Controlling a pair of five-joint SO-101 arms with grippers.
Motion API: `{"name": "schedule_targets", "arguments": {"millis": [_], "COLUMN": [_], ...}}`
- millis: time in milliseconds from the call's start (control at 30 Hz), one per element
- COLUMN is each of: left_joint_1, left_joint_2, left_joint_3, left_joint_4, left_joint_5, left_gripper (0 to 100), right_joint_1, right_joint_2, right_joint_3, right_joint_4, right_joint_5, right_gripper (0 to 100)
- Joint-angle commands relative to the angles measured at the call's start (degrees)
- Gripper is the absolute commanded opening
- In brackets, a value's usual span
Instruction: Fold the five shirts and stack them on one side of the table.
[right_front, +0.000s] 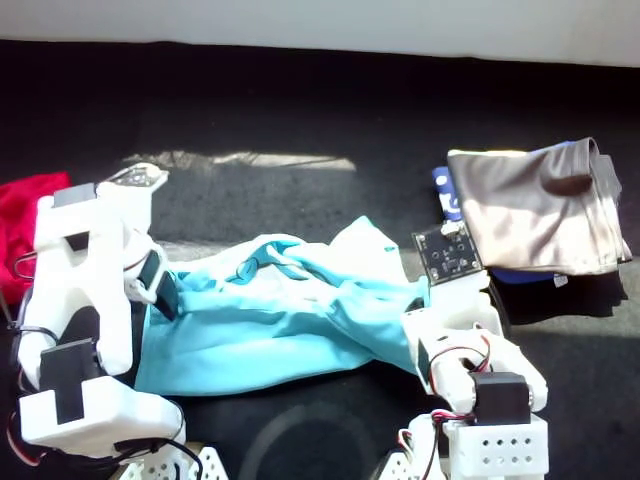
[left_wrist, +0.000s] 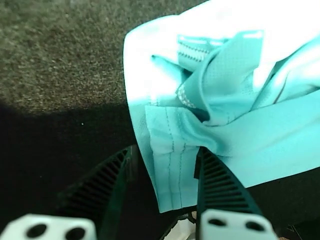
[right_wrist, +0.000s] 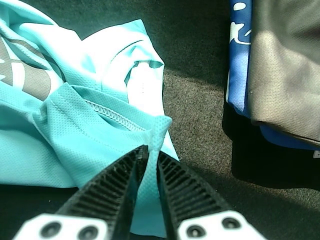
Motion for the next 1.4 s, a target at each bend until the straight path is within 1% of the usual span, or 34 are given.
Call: {"name": "schedule_targets", "arguments": {"millis": [0,200,400,467,567,600,733,833,967,1033,1100,1167,1267,1367], "left_joint_1": [1.9,1.9,1.9,1.9,1.9,1.9,1.9,1.9,1.8,1.8,1.7,1.6,1.5,1.5], "left_joint_2": [-1.0,-1.0,-1.2,-1.4,-1.7,-1.7,-1.8,-1.8,-1.8,-1.8,-1.8,-1.8,-1.9,-4.0], "left_joint_3": [2.6,6.2,6.2,6.2,6.1,6.0,5.0,-0.8,-14.5,-22.2,-29.1,-34.2,-40.6,-45.2], "left_joint_4": [-1.1,-5.4,-4.8,-4.7,-3.9,-3.4,-2.1,2.6,12.2,17.0,20.0,20.9,21.0,21.1], "left_joint_5": [0.4,1.2,2.0,2.0,2.0,2.0,2.0,2.0,2.0,2.0,2.0,2.1,2.1,2.1], "left_gripper": [20,20,19,13,0,2,1,1,1,1,1,1,1,1], "right_joint_1": [0.2,0.2,0.2,0.2,0.2,0.2,0.4,0.4,0.4,0.4,0.4,0.4,0.4,0.4], "right_joint_2": [-0.4,-0.4,-0.4,-0.4,-0.4,-0.4,-0.3,-0.2,1.1,4.4,9.7,16.3,25.8,33.1], "right_joint_3": [-0.5,-0.5,-0.3,-0.2,-0.1,-0.1,0.0,-0.7,-4.1,-6.9,-10.9,-16.7,-29.3,-42.7], "right_joint_4": [-0.8,-0.8,-0.8,-0.8,-0.9,-0.9,-2.5,-4.0,-7.9,-9.7,-11.4,-12.5,-11.9,-9.0], "right_joint_5": [-0.1,-0.1,-0.1,-0.1,-0.1,-0.1,-0.3,-0.4,-0.4,-0.4,-0.4,-0.4,-0.4,-0.2], "right_gripper": [0.7,0.7,0.7,0.7,0.7,0.7,0.7,0.7,0.7,0.7,0.7,0.7,0.7,0.7]}}
